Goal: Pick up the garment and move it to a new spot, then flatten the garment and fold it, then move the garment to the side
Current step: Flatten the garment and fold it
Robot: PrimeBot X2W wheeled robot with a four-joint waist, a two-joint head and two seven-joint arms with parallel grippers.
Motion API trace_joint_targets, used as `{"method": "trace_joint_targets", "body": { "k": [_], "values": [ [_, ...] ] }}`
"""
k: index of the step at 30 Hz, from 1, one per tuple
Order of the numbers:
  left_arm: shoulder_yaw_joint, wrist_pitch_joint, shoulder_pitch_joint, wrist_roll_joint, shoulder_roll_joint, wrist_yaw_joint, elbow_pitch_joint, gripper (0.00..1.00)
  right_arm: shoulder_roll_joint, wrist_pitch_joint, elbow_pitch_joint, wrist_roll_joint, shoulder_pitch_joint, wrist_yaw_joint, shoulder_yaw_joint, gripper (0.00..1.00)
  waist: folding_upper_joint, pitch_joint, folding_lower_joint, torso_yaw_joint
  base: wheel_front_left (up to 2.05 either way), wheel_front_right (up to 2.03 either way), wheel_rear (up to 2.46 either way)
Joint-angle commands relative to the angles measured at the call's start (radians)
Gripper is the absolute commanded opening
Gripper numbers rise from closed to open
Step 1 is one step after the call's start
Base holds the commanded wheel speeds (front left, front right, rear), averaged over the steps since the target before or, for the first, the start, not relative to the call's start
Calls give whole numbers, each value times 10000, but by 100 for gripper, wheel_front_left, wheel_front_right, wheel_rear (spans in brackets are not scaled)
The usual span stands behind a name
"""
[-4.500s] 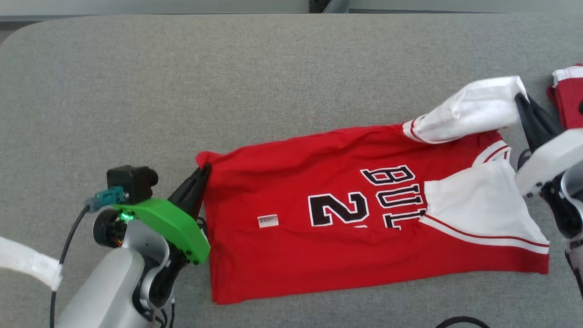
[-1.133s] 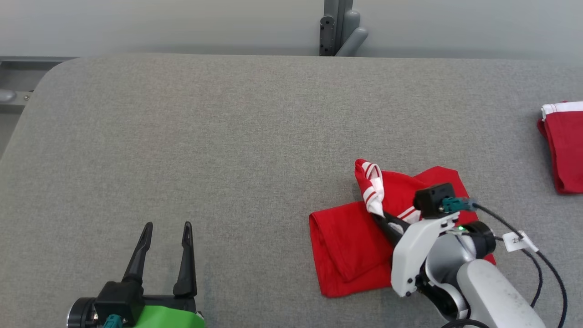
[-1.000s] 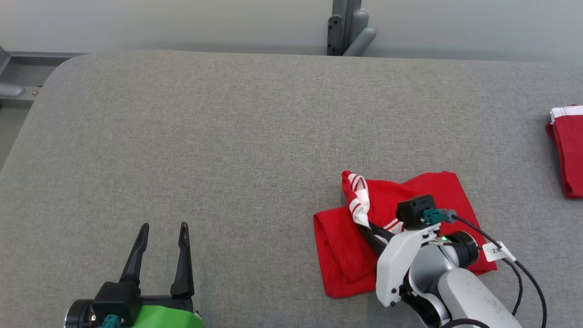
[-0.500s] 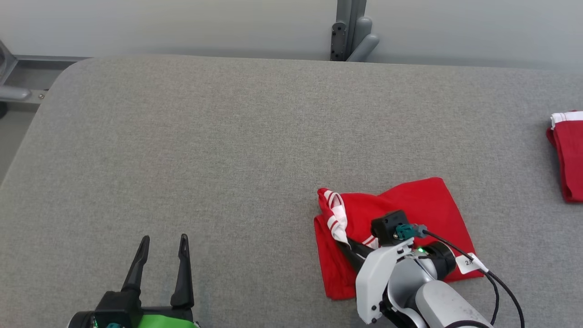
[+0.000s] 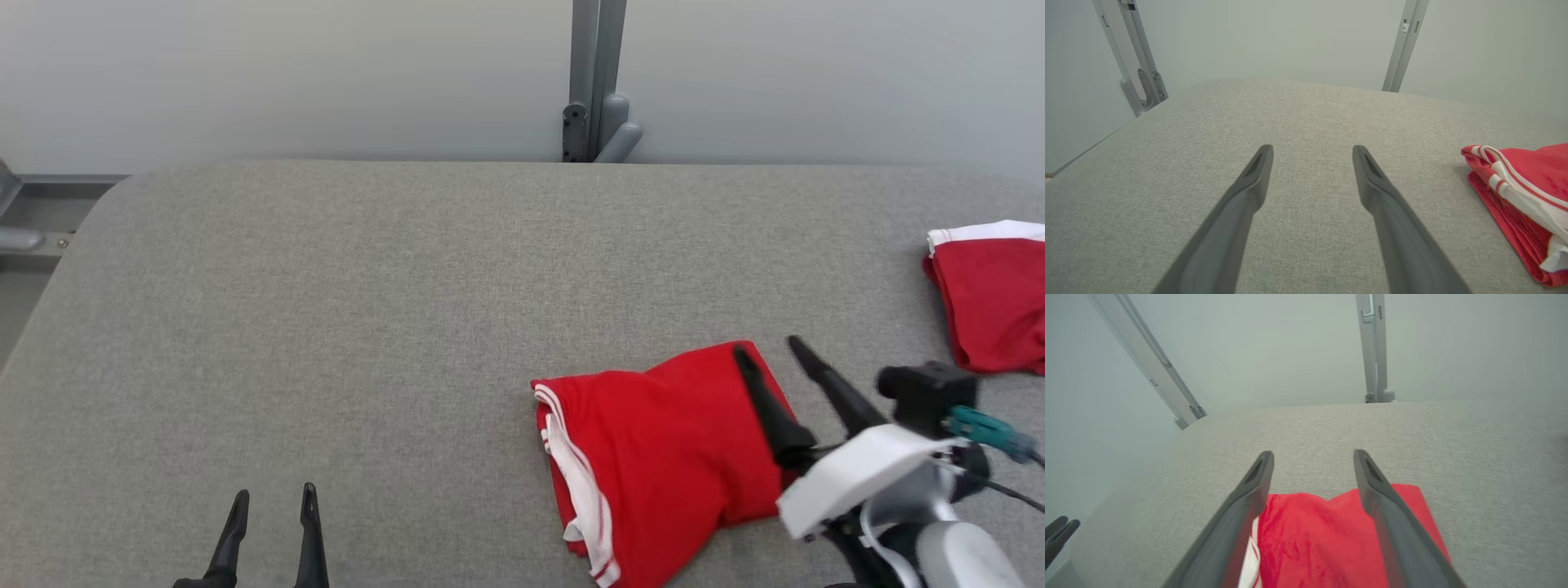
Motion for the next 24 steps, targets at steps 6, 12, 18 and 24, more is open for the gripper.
{"method": "trace_joint_targets", "body": {
  "k": [6, 12, 18, 24],
  "values": [
    [-263, -28, 65, -206, 15, 146, -92, 100, -365, -2055, 179, -1062, 1089, -1, -3072, 100, 114, -589, 0, -256, 0, 0, 0],
    [-484, -28, -120, -212, 17, 181, 71, 100, -455, -4100, 2219, -2779, 1623, -1, -4326, 100, 114, -729, 0, -196, 0, 0, 0],
    [-511, -28, -289, -50, 16, 96, 151, 100, -161, -4465, 2861, -4444, 2101, -8, -5453, 100, 114, -777, 0, -138, 0, 0, 0],
    [-208, -28, -208, 153, 16, -166, 478, 100, 392, -4469, 1756, -4886, 2528, -8, -5936, 100, 114, -635, 0, -185, 0, 0, 0]
  ]
}}
